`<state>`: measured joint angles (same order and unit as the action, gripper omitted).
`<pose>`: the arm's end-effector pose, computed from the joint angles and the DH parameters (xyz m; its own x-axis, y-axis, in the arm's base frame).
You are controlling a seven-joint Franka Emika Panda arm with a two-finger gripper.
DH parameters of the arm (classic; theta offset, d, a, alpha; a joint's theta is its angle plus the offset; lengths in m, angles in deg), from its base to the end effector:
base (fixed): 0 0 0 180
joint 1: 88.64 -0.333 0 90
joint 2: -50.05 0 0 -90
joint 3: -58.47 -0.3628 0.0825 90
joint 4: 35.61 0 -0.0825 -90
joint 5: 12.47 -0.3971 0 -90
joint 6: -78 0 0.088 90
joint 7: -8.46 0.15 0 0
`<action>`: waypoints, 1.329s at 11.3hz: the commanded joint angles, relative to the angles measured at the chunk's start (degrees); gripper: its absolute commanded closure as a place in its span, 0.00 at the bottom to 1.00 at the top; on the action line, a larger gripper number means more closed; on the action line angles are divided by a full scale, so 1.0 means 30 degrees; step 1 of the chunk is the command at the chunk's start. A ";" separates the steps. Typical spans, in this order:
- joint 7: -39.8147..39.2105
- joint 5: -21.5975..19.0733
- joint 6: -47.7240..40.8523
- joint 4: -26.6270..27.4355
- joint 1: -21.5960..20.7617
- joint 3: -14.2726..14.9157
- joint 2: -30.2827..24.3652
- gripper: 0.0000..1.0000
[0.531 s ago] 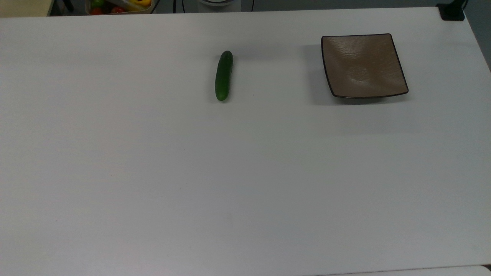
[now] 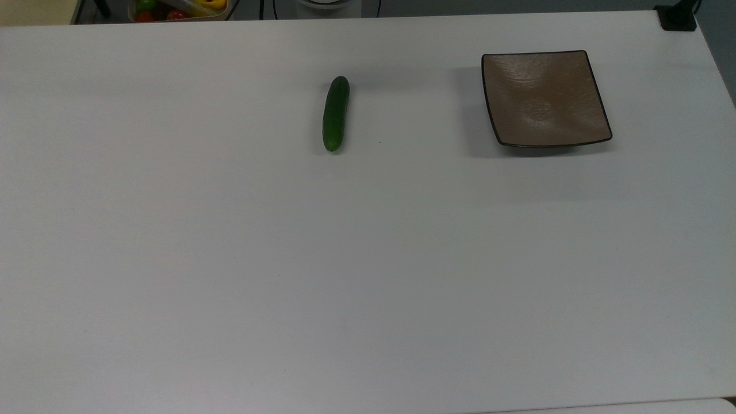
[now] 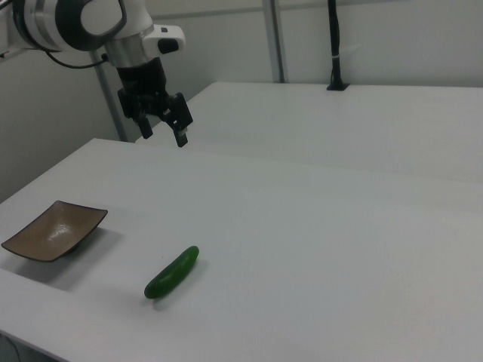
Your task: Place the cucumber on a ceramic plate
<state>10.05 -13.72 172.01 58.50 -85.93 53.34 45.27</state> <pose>0.5474 0.0284 0.6461 0.9966 0.0131 0.0808 0.0145 -0.9998 -0.0166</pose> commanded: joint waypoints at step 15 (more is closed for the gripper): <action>0.0375 -0.0227 0.6677 1.0163 -0.1372 -0.0837 0.0624 0.00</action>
<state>9.82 -13.81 184.07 82.33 -89.82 51.08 48.97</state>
